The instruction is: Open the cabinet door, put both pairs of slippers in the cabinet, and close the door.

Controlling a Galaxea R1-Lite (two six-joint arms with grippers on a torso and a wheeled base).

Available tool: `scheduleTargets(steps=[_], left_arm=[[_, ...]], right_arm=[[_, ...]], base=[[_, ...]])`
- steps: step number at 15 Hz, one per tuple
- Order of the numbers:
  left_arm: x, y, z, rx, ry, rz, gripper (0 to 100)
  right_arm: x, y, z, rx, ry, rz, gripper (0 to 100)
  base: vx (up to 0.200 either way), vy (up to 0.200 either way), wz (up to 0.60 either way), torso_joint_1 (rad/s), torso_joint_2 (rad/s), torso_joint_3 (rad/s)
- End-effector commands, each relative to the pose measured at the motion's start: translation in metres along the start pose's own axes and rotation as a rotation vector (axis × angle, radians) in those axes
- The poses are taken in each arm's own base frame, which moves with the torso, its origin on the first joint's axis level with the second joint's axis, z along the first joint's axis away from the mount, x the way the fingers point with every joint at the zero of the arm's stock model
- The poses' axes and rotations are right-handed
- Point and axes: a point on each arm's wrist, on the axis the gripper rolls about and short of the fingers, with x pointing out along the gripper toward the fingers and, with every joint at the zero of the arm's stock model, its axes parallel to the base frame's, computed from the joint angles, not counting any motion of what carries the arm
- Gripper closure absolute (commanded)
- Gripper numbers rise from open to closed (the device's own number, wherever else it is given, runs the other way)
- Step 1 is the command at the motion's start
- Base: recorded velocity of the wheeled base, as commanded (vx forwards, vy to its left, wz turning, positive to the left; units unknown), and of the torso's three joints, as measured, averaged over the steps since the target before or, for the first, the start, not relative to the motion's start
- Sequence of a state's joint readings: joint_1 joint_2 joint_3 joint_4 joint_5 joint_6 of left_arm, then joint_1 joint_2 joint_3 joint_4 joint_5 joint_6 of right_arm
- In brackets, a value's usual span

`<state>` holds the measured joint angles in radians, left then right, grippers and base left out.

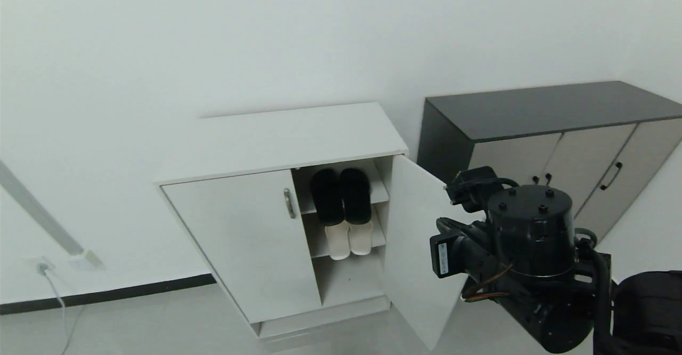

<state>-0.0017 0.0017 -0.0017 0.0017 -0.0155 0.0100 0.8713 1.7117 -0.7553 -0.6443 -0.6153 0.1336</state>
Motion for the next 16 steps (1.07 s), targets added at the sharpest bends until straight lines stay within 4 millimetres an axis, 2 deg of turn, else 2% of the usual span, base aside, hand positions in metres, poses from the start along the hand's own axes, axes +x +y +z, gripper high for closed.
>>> scheduleTargets(steps=[1,4,5,7,8,10,13,16], left_arm=[[0.000,0.000,0.000,-0.001,0.000,0.000,100],[0.000,0.000,0.000,0.001,0.000,0.000,100],[0.000,0.000,0.000,0.001,0.000,0.000,100],[0.000,0.000,0.000,0.001,0.000,0.000,100],[0.000,0.000,0.000,0.002,0.000,0.000,100],[0.000,0.000,0.000,0.004,0.000,-0.001,100],[0.000,0.000,0.000,0.005,0.000,0.000,100],[0.000,0.000,0.000,0.004,0.000,0.000,100]], right_arm=[[0.008,-0.007,-0.002,-0.008,0.010,-0.032,100],[0.023,-0.011,-0.003,0.012,-0.014,-0.064,100],[0.026,-0.011,-0.002,0.020,-0.023,-0.071,100],[0.036,-0.015,0.012,0.058,-0.060,-0.095,100],[0.040,-0.017,0.013,0.063,-0.064,-0.106,100],[0.075,-0.039,0.027,0.098,-0.082,-0.168,100],[0.106,-0.060,0.043,0.119,-0.056,-0.181,100],[0.127,-0.069,0.052,0.186,0.015,-0.125,100]], base=[[0.000,0.000,0.00,0.000,0.00,0.000],[0.000,0.000,0.00,0.000,0.00,0.000],[-0.200,0.000,0.00,0.002,0.00,0.002],[-0.200,0.000,0.00,0.005,0.00,0.007],[0.000,0.000,0.00,0.000,0.00,0.000],[0.000,0.000,0.00,0.000,0.00,0.000],[0.000,0.000,0.00,0.000,0.00,0.000],[0.000,0.000,0.00,0.000,0.00,0.000]])
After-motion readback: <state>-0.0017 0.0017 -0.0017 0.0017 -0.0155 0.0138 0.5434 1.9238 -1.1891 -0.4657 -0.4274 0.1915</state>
